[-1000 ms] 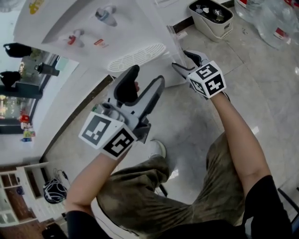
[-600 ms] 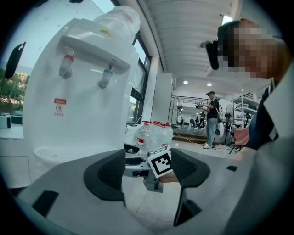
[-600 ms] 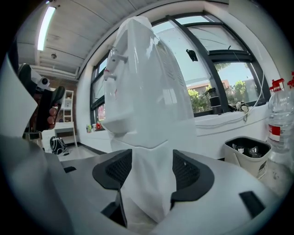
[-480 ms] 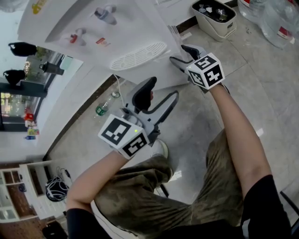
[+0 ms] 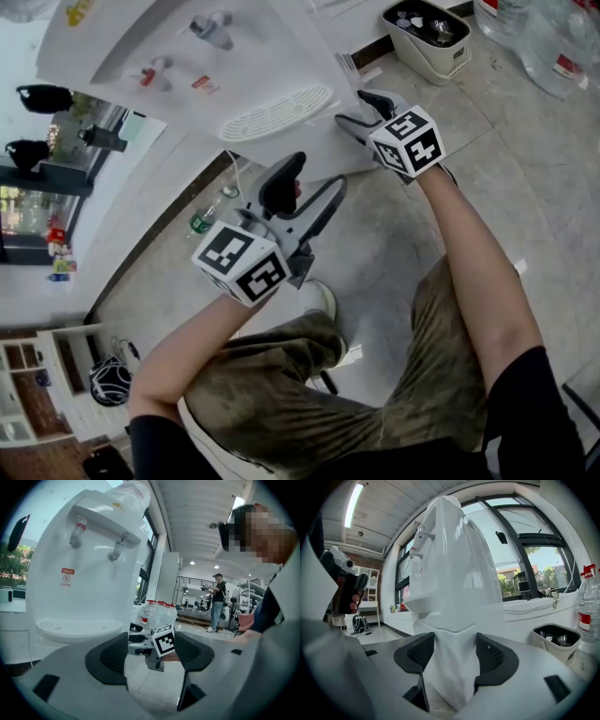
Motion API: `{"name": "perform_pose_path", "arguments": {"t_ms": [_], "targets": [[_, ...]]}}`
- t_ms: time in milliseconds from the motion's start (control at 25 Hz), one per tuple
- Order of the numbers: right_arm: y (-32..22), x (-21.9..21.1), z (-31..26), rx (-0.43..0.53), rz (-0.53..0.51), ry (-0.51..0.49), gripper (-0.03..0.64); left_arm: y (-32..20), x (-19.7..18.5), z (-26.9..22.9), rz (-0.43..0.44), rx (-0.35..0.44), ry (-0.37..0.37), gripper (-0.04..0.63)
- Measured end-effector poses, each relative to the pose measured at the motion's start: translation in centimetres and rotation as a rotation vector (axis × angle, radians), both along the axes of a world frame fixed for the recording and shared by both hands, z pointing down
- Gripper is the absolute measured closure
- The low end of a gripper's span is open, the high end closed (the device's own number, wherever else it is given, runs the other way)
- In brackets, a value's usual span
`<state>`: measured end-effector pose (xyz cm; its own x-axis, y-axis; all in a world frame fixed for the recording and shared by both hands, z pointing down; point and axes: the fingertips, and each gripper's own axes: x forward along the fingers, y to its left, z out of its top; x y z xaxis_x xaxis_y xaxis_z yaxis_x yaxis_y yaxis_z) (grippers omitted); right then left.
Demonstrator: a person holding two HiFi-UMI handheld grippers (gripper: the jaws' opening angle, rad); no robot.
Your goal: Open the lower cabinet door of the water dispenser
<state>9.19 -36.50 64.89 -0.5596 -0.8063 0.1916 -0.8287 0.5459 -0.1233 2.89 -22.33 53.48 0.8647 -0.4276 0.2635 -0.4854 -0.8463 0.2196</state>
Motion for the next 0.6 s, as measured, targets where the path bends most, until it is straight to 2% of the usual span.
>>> {"name": "perform_pose_path", "arguments": {"t_ms": [160, 440, 600], "targets": [[0.0, -0.1, 0.1, -0.004, 0.009, 0.033, 0.365, -0.4, -0.4, -0.8, -0.019, 0.002, 0.027, 0.310], [0.3, -0.3, 0.0, -0.030, 0.027, -0.017, 0.365, -0.4, -1.8, -0.4, -0.053, 0.052, -0.011, 0.310], [0.9, -0.2, 0.1, -0.031, 0.007, 0.011, 0.365, -0.9, -2.2, -0.2, -0.073, 0.045, -0.016, 0.310]]}}
